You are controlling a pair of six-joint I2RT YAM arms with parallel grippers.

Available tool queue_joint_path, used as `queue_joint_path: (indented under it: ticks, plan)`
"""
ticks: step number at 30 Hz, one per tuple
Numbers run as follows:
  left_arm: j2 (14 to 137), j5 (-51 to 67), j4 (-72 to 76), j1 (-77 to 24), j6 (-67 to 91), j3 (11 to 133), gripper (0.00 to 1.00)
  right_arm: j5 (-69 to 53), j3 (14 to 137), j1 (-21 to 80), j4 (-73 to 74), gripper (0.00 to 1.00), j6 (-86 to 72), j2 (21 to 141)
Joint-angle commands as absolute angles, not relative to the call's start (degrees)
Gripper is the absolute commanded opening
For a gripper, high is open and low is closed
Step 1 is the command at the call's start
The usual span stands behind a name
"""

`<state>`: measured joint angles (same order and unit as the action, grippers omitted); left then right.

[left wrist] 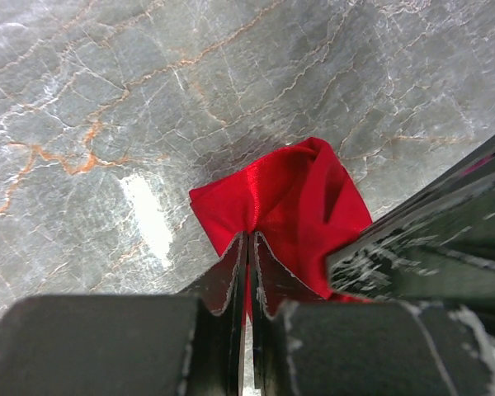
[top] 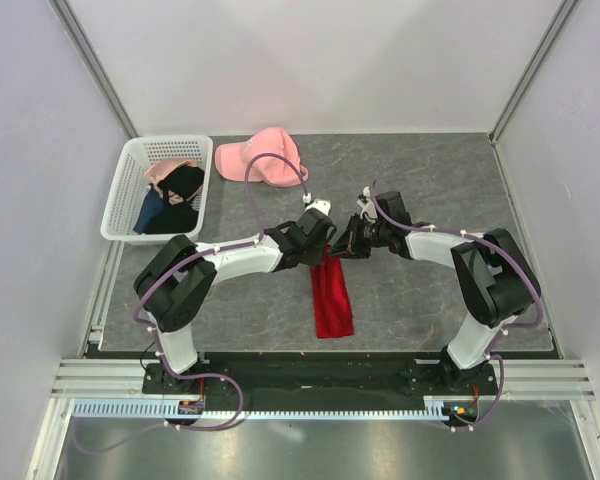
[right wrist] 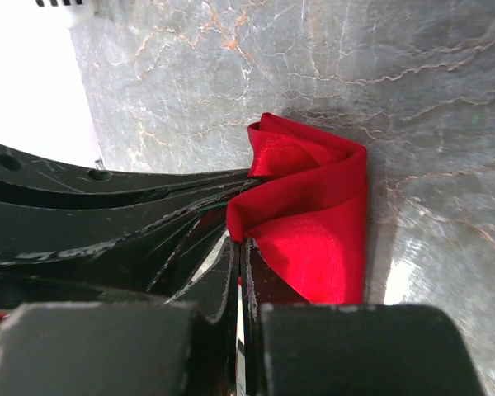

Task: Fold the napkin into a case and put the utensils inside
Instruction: Stuff the top corner of the smaller-rectangle-folded napkin into the folded napkin.

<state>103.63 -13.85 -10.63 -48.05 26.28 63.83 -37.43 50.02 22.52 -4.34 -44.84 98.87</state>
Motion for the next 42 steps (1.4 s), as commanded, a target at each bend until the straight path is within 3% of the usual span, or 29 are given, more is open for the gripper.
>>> queue_joint_path:
  ticks: [1, 16, 27, 35, 38, 42]
  plan:
    - [101.34, -10.38, -10.55, -47.2, 29.09, 65.57, 0.06, -35.25, 49.22, 24.34, -8.17, 0.0, -47.46, 100.28]
    - [99.93, -6.86, -10.37, -46.41, 32.17, 64.34, 0.04, -28.57, 45.53, 27.51, -15.46, 0.0, -55.27, 104.15]
    - [99.4, -5.54, -10.46, -46.32, 33.75, 62.05, 0.04, -24.1, 43.86, 27.51, -29.44, 0.0, -75.38, 107.84]
    - [100.81, -6.15, -10.46, -45.62, 34.63, 61.7, 0.04, -21.27, 37.19, 27.51, -48.05, 0.0, -88.14, 109.68]
    - [101.16, -5.72, -10.37, -45.18, 34.72, 61.35, 0.04, -17.85, 31.65, 27.51, -62.29, 0.0, -94.13, 111.18]
    - [101.42, -5.54, -10.11, -45.0, 34.8, 61.0, 0.04, -18.72, 32.96, 28.47, -65.2, 0.0, -93.95, 114.07]
